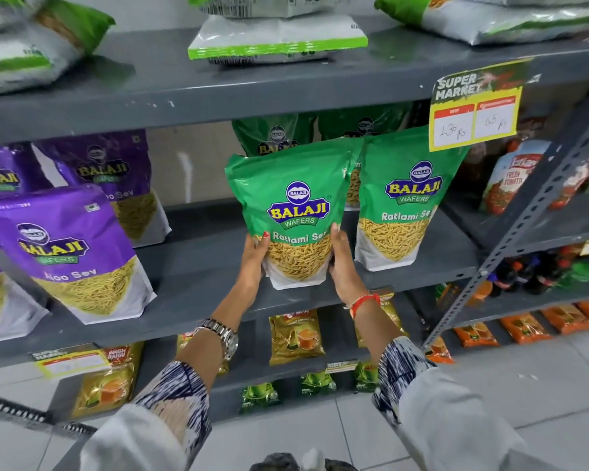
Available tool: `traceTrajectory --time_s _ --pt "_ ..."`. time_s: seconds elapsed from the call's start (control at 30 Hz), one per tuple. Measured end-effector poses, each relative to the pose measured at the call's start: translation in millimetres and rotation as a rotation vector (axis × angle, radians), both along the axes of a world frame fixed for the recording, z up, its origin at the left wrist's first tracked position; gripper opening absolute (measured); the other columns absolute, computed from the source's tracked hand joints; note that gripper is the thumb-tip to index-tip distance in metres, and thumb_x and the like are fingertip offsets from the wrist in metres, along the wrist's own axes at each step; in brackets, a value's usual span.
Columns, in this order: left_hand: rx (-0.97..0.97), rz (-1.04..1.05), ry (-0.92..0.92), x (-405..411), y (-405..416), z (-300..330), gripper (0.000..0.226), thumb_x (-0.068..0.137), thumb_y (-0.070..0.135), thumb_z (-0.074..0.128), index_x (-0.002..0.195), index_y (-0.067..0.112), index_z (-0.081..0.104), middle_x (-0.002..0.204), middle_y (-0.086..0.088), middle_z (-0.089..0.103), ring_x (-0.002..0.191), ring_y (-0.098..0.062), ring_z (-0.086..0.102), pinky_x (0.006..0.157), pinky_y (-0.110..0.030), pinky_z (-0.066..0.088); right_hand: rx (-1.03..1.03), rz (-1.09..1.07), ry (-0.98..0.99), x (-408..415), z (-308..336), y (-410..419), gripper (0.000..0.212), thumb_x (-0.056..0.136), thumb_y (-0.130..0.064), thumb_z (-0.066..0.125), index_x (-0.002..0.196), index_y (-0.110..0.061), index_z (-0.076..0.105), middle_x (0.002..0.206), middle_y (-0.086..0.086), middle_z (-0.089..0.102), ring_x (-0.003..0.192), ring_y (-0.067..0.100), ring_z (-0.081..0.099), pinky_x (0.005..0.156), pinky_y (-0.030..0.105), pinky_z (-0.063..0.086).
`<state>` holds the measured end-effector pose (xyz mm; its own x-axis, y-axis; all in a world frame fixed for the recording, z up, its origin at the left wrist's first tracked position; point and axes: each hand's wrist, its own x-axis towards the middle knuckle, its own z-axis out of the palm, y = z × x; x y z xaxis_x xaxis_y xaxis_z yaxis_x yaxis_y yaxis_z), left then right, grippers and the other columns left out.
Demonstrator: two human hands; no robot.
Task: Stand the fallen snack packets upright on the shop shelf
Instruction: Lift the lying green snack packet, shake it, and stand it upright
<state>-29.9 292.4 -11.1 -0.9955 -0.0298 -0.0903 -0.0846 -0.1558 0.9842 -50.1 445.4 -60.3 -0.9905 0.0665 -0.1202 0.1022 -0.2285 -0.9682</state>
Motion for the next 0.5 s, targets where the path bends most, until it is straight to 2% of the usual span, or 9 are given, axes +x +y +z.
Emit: traceTrajectory --time_s 0.13,0.27,0.4,0.47,0.5 --pt "0.002 0.019 -0.028 -5 3 -2 0.047 0.093 0.027 0.043 0.137 0.018 0.031 0.139 -0.010 0.048 0.123 -0.026 0.050 0.104 -0.050 0.041 -0.009 0.010 0.004 2 7 4 0.093 0.065 -0.085 0.048 0.142 -0.036 0.031 0.153 -0.001 0.036 0.141 0.020 0.032 0.117 0.054 0.023" --pt "-0.013 0.040 -0.038 -5 5 -3 0.047 0.092 0.028 0.044 0.137 0.019 0.031 0.139 -0.009 0.048 0.123 -0.026 0.050 0.104 -0.050 0.041 -0.027 0.024 0.016 2 13 4 0.090 0.065 -0.083 0.049 0.139 -0.033 0.035 0.150 0.001 0.039 0.139 0.021 0.035 0.116 0.054 0.025" --pt "0.005 0.051 -0.010 -4 8 -3 0.046 0.092 0.025 0.044 0.136 0.018 0.031 0.140 -0.009 0.047 0.121 -0.024 0.050 0.104 -0.049 0.041 -0.011 0.032 -0.013 -8 5 6 0.104 0.060 -0.087 0.049 0.145 -0.030 0.028 0.154 0.002 0.032 0.141 0.022 0.031 0.116 0.054 0.024" --pt "0.009 0.060 0.003 -3 10 -3 0.044 0.093 0.023 0.042 0.136 0.018 0.031 0.140 -0.009 0.046 0.116 -0.020 0.052 0.101 -0.043 0.044 0.023 0.015 -0.017 -5 10 6 0.098 0.066 -0.083 0.047 0.143 -0.025 0.032 0.151 0.004 0.038 0.139 0.023 0.035 0.116 0.049 0.027" --pt "0.008 0.074 0.014 -1 11 -2 0.043 0.094 0.022 0.040 0.136 0.017 0.031 0.140 -0.008 0.046 0.111 -0.014 0.054 0.097 -0.035 0.046 0.051 -0.009 -0.004 0 14 6 0.089 0.072 -0.077 0.044 0.140 -0.021 0.037 0.146 0.004 0.043 0.136 0.022 0.039 0.114 0.045 0.030"
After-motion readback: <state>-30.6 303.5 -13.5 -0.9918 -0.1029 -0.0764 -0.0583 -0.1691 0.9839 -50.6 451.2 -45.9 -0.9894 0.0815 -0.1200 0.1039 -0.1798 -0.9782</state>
